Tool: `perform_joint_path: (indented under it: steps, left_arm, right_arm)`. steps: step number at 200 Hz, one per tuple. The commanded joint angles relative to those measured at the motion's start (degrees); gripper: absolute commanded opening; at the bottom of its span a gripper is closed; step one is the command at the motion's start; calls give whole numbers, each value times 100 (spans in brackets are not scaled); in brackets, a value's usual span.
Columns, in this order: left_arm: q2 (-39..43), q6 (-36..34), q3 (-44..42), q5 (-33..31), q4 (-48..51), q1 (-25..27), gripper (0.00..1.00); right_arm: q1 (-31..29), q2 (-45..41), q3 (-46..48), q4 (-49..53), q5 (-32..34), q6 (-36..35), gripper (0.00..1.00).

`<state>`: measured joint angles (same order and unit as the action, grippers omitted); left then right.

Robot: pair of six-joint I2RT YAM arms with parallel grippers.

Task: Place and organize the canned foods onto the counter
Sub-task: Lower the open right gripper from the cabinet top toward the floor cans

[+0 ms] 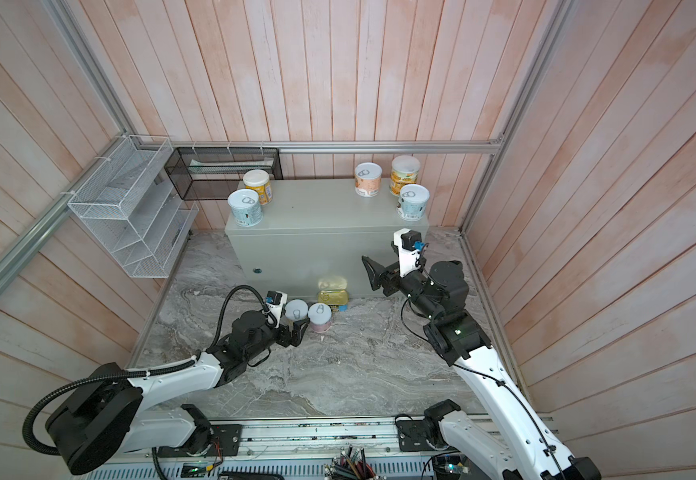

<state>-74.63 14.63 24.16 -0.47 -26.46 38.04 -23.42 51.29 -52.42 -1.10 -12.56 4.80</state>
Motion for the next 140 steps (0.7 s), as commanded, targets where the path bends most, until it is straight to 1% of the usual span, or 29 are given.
perform_joint_path:
  steps: [1,20,64,104,140]
  left_arm:
    - [-126,5,170,36,-23,0,100]
    - [-198,13,160,79,-108,0,100]
    - [-627,66,536,118,312,-2,100]
    - [-904,168,697,-251,417,-1,100]
    - [-883,214,712,-530,512,-3,100]
  right_arm:
    - [-18,-222,333,143,3,294,88]
    - [-14,-342,647,71,-1,443,90]
    - [-14,-498,1213,-278,-16,618,91]
    - [-18,-556,1429,-479,147,689,91]
    - [-15,-570,1560,-626,222,680,93]
